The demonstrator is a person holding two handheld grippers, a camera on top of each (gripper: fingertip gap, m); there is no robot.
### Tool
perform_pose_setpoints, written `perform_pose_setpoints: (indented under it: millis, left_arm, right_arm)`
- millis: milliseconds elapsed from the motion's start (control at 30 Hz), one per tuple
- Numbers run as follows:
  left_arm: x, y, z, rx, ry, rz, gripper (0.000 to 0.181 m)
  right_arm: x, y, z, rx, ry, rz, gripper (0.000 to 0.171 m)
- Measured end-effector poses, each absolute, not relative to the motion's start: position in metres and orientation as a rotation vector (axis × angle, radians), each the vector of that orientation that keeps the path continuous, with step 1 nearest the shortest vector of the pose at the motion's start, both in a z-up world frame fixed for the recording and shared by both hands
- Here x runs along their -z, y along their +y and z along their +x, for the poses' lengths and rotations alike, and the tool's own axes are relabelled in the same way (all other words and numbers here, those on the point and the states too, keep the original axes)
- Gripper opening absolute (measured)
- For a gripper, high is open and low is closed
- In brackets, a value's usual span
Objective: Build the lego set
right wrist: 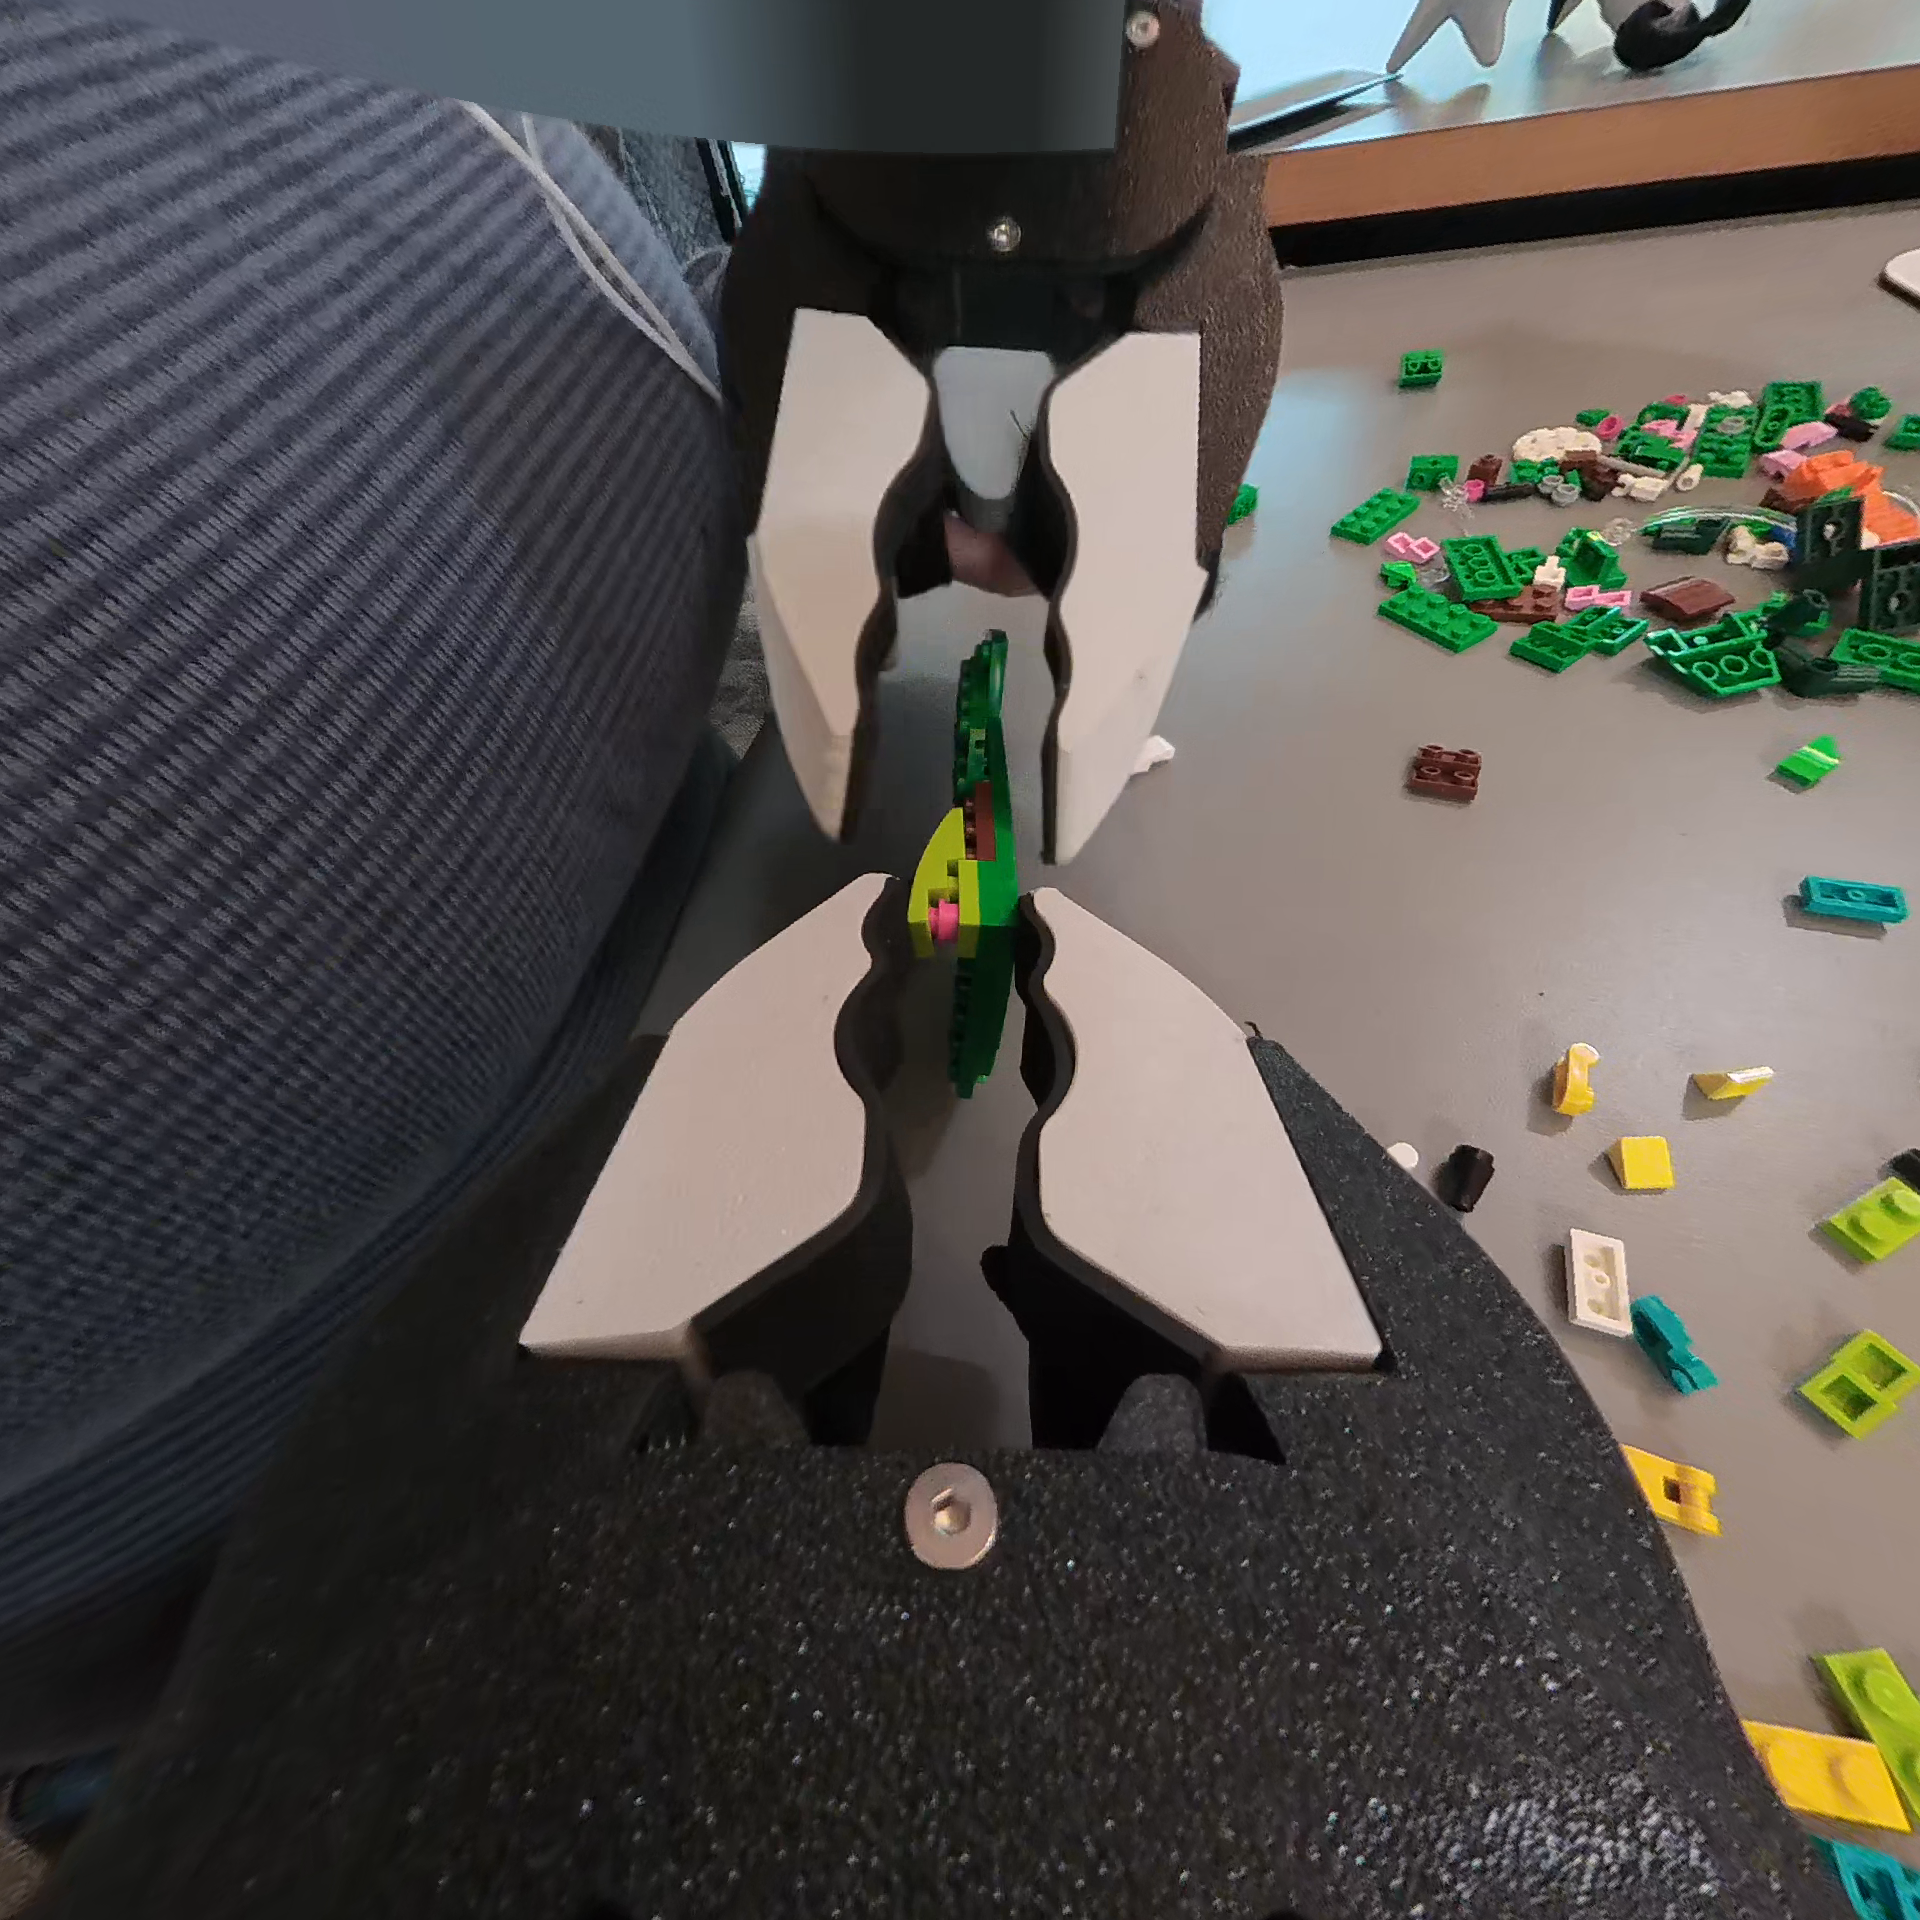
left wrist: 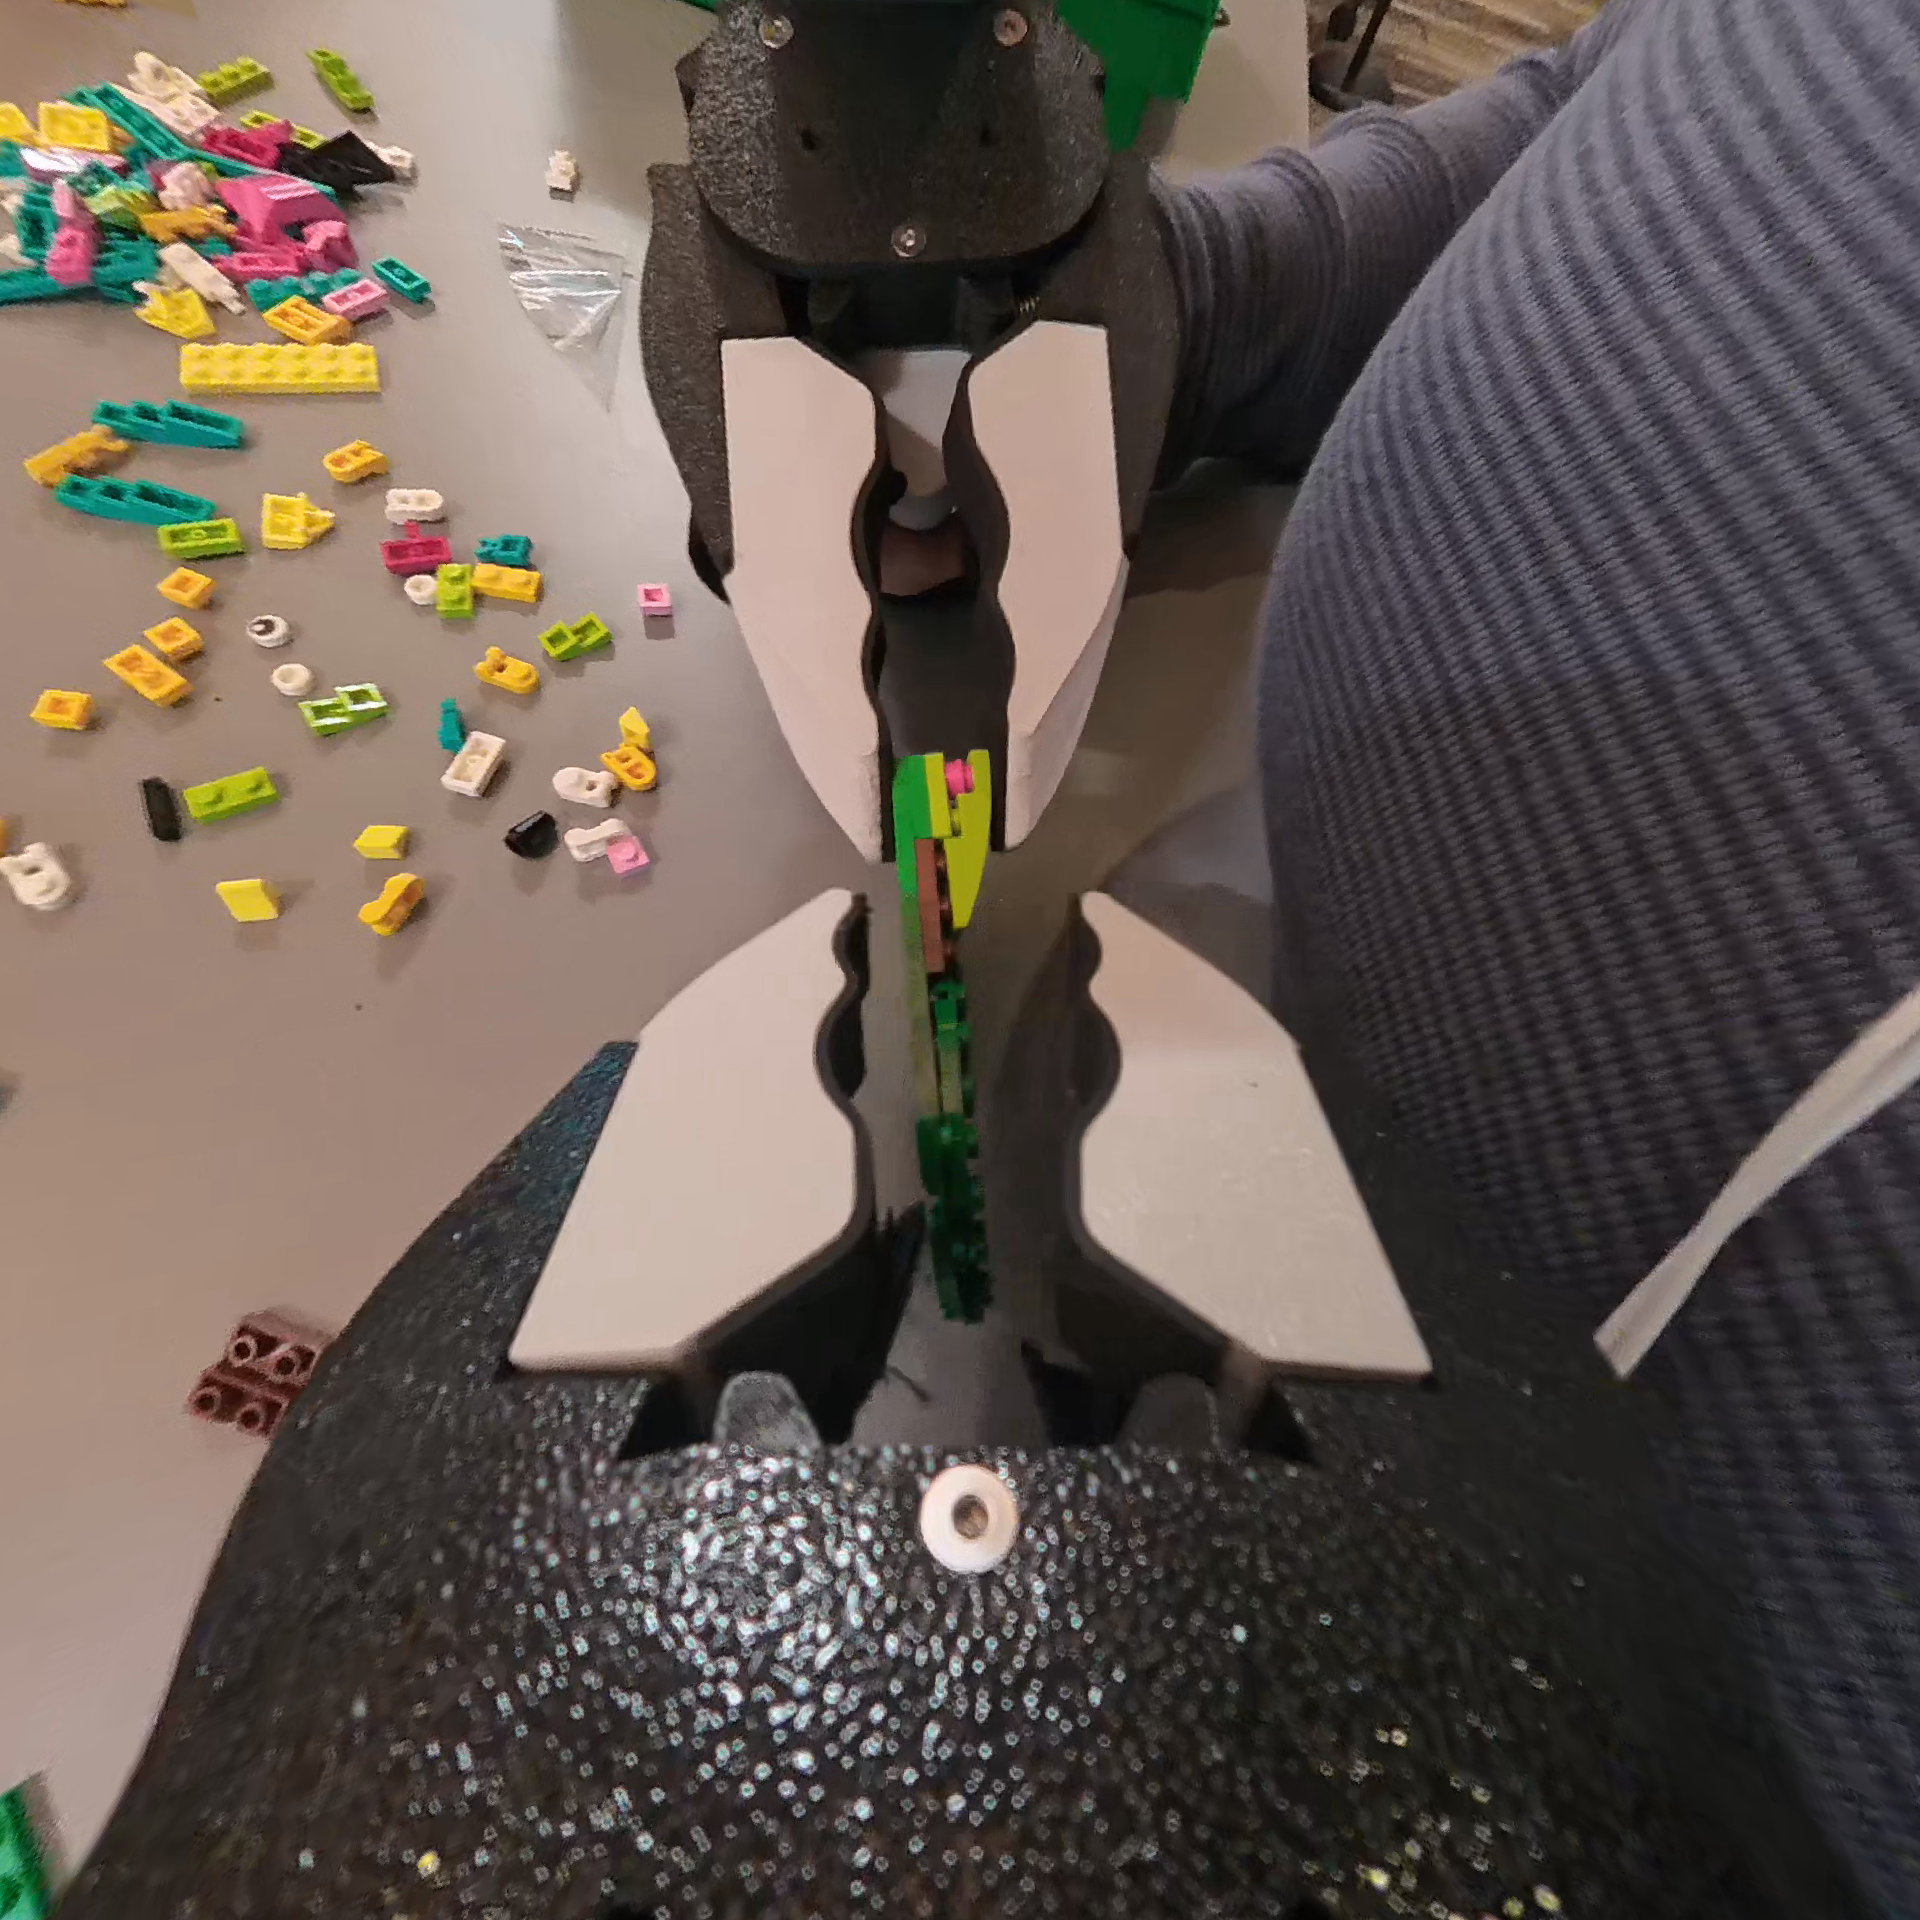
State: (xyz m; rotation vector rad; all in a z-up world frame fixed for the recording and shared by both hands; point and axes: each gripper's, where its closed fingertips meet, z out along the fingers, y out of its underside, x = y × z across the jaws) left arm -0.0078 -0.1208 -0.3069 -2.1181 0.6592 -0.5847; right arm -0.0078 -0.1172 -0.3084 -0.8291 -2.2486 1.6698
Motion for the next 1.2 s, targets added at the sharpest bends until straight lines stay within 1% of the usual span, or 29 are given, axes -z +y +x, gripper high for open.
perform_pose_setpoints:
  millis: [67, 100, 133, 667, 967, 1133, 1200]
  left_arm:
    - [0.3066, -0.1179, -0.0061, 0.568, 0.664, -2.106, 0.032]
    - [0.3064, -0.1161, -0.006, 0.55, 0.666, -2.101, 0.026]
    - [0.3063, -0.1147, -0.0061, 0.532, 0.671, -2.098, 0.015]
    - [0.3078, -0.1168, -0.0064, 0.513, 0.721, -2.125, 0.013]
    - [0.3081, -0.1188, -0.0055, 0.516, 0.736, -2.12, 0.013]
    - [0.3071, -0.1176, -0.0051, 0.566, 0.659, -2.088, 0.013]
    - [0.3074, -0.1192, -0.0034, 0.564, 0.671, -2.089, 0.021]
  right_arm:
    - [0.3081, -0.1181, -0.0076, -1.662, -2.247, -0.819, 0.019]
    - [0.3081, -0.1184, -0.0076, -1.657, -2.248, -0.816, 0.019]
    - [0.3081, -0.1188, -0.0076, -1.654, -2.248, -0.813, 0.019]
    - [0.3099, -0.1191, -0.0064, -1.588, -2.316, -0.833, 0.018]
    - [0.3102, -0.122, -0.004, -1.645, -2.344, -0.829, 0.018]
    - [0.3094, -0.1223, -0.0057, -1.701, -2.285, -0.844, 0.018]
    - [0.3098, -0.1224, -0.0058, -1.703, -2.281, -0.845, 0.018]
